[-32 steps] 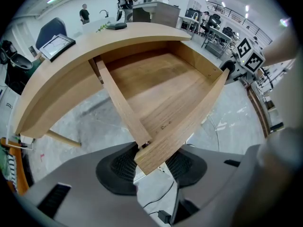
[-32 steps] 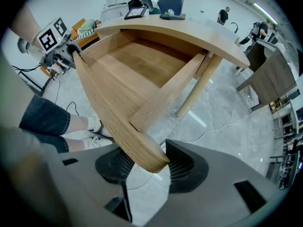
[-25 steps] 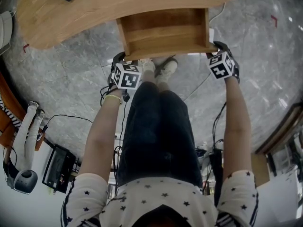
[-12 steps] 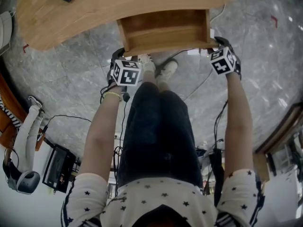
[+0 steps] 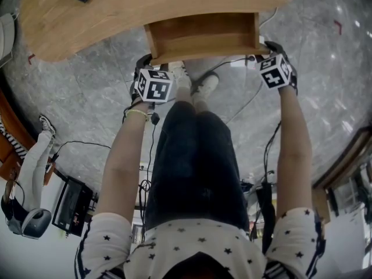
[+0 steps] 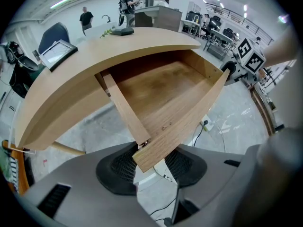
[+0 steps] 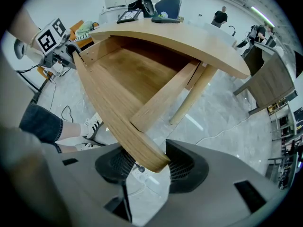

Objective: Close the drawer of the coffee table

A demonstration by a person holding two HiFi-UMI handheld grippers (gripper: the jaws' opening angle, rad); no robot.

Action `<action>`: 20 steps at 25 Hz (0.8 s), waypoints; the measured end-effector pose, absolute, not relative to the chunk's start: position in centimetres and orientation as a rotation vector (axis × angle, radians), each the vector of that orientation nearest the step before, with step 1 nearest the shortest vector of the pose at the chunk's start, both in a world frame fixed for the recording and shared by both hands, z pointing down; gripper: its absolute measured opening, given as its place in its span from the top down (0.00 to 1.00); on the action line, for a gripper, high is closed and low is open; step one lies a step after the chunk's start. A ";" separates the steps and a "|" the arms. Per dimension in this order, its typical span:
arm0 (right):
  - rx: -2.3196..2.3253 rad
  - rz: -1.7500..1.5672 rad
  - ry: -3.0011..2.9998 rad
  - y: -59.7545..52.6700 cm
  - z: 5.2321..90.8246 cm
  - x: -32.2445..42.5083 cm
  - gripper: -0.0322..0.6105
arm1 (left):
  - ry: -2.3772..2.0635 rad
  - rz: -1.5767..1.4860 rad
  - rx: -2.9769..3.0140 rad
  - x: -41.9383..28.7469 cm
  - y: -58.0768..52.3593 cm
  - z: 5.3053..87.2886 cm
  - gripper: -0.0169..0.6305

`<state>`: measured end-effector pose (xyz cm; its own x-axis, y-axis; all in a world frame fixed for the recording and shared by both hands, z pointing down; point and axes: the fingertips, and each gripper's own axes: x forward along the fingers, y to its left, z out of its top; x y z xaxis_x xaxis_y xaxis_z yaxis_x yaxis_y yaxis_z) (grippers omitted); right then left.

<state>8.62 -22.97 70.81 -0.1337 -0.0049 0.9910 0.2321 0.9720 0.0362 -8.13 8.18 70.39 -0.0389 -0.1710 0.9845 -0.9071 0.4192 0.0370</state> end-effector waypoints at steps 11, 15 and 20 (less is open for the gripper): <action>-0.167 -0.211 -1.702 -24.0 70.7 6.9 0.64 | -1.535 0.785 1.004 -9.8 7.2 70.4 0.69; -0.164 -0.210 -1.708 -24.3 70.7 6.1 0.64 | -1.547 0.784 1.003 -10.5 6.8 70.3 0.69; -0.161 -0.211 -1.712 -24.8 70.8 5.2 0.64 | -1.557 0.777 1.001 -11.2 6.4 70.4 0.69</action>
